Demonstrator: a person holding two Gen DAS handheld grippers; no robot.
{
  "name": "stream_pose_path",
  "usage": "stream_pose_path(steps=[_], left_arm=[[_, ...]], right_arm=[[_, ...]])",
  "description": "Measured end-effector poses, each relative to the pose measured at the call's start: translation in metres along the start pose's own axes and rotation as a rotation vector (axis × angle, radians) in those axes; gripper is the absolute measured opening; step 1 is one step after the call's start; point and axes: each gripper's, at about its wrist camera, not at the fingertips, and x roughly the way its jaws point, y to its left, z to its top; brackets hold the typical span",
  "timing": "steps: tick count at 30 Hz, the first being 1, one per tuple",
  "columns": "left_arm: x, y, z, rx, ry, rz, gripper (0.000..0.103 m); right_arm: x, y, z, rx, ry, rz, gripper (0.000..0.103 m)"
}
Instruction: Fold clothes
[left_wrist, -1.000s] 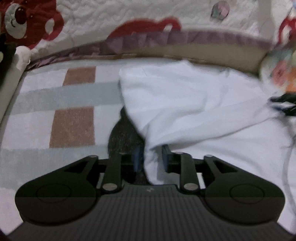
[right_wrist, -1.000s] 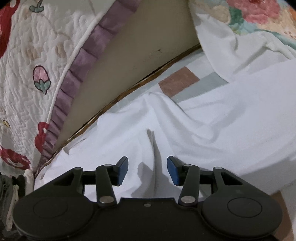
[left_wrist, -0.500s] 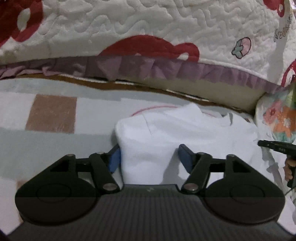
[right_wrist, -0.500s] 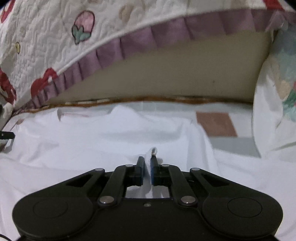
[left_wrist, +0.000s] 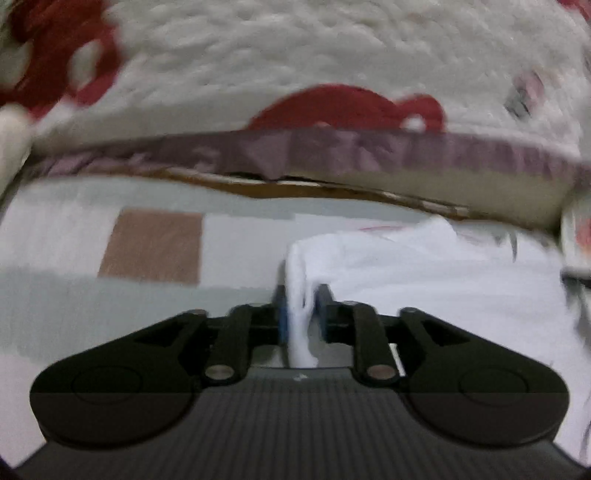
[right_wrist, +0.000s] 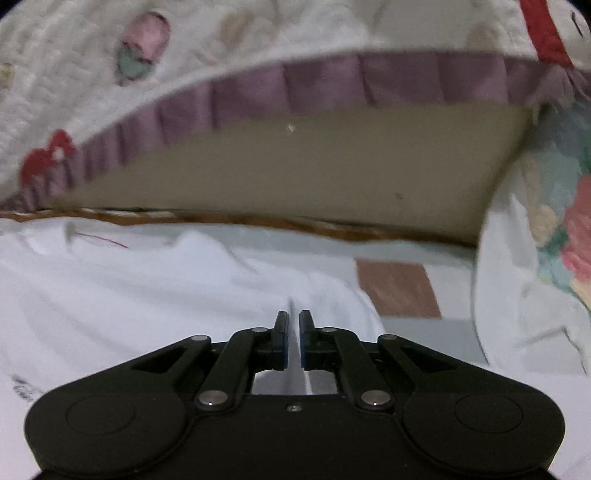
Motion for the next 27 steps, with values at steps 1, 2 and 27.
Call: stream_pose_path(steps=[1, 2, 27], left_arm=[[-0.007, -0.006, -0.004, 0.024, 0.008, -0.011, 0.030], [-0.015, -0.011, -0.008, 0.049, 0.016, -0.022, 0.033], [-0.127, -0.046, -0.154, -0.183, 0.337, -0.205, 0.069]], right_arm=[[-0.004, -0.005, 0.000, 0.040, -0.007, -0.017, 0.031], [-0.011, -0.011, -0.001, 0.094, -0.023, -0.017, 0.037], [-0.161, -0.048, -0.134, 0.541, 0.222, 0.172, 0.049]])
